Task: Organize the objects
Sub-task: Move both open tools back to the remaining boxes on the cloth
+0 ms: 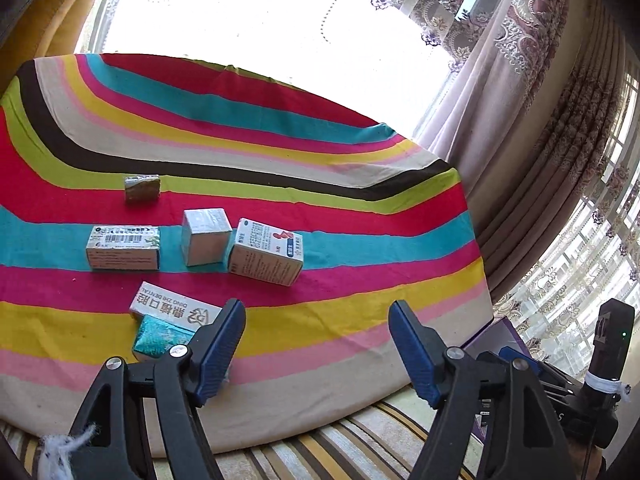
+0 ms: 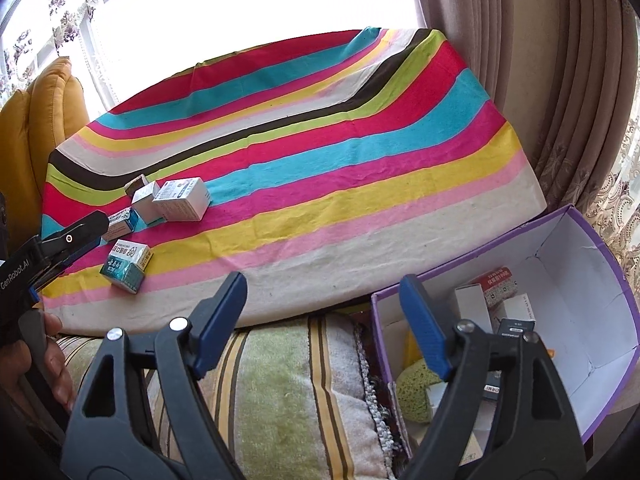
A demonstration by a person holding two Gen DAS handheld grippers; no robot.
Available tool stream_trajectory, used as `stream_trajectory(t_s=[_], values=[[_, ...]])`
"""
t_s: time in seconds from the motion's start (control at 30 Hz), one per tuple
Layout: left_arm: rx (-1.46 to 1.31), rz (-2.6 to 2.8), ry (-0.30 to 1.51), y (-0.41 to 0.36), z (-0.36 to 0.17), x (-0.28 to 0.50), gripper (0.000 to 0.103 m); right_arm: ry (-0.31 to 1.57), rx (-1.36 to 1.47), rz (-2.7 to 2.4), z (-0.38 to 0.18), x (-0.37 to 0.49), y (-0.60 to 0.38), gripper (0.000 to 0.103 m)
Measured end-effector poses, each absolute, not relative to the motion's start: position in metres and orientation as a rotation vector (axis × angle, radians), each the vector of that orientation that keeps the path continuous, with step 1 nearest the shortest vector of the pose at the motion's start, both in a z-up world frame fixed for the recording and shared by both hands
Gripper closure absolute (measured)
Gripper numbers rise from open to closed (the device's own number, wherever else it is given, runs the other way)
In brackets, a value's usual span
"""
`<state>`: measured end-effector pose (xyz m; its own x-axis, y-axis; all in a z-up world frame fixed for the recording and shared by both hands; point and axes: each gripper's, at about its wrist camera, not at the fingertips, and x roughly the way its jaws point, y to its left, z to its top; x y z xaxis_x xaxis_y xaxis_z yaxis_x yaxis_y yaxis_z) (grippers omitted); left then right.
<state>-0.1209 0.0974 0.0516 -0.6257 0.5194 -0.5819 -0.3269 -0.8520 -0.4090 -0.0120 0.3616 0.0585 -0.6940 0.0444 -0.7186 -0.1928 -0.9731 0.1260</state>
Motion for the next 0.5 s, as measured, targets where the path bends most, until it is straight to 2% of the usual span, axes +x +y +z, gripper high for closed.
stream_trajectory(t_s=[0.13, 0.27, 0.5], values=[[-1.011, 2.522, -0.402, 0.072, 0.05, -0.134, 0.018, 0.278, -1.176, 2.776, 0.057, -0.025, 0.348, 0.017], [-1.053, 2.591, -0.423, 0.049, 0.046, -0.149, 0.017, 0.275, -1.188, 2.787, 0.056, -0.037, 0.336, 0.013], [-1.198, 2.673, -0.365, 0.029, 0.027, -0.178, 0.008, 0.259, -1.211, 2.811, 0.052, -0.059, 0.313, 0.009]])
